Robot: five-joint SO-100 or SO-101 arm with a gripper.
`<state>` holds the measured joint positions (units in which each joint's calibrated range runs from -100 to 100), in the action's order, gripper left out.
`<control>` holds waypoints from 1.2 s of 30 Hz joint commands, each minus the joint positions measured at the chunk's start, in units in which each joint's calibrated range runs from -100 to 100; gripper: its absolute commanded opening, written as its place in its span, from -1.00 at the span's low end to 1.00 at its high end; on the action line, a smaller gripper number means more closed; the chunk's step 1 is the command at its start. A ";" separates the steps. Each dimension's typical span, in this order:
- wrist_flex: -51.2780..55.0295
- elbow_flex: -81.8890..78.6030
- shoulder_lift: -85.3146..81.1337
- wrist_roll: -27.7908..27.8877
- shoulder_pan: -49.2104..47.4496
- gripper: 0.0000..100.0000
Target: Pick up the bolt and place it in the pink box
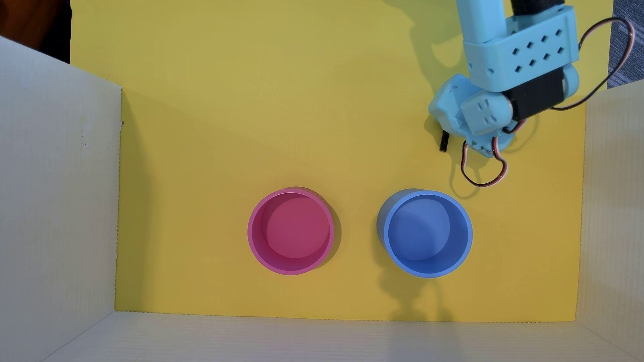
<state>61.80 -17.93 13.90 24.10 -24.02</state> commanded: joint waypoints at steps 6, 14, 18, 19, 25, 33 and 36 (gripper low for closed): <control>2.08 6.30 -0.35 -1.67 0.70 -0.97; 7.83 14.81 -0.35 -2.66 0.77 -0.97; 11.43 19.69 -0.35 -2.77 0.85 -0.97; 12.38 21.23 -0.35 -3.13 1.14 -0.97; 19.33 32.99 -0.35 -3.60 4.16 -0.97; 23.44 43.48 -0.35 -5.11 14.09 -0.97; 23.27 44.12 -0.35 -5.17 18.58 -0.97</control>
<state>85.01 23.33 14.58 19.22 -9.22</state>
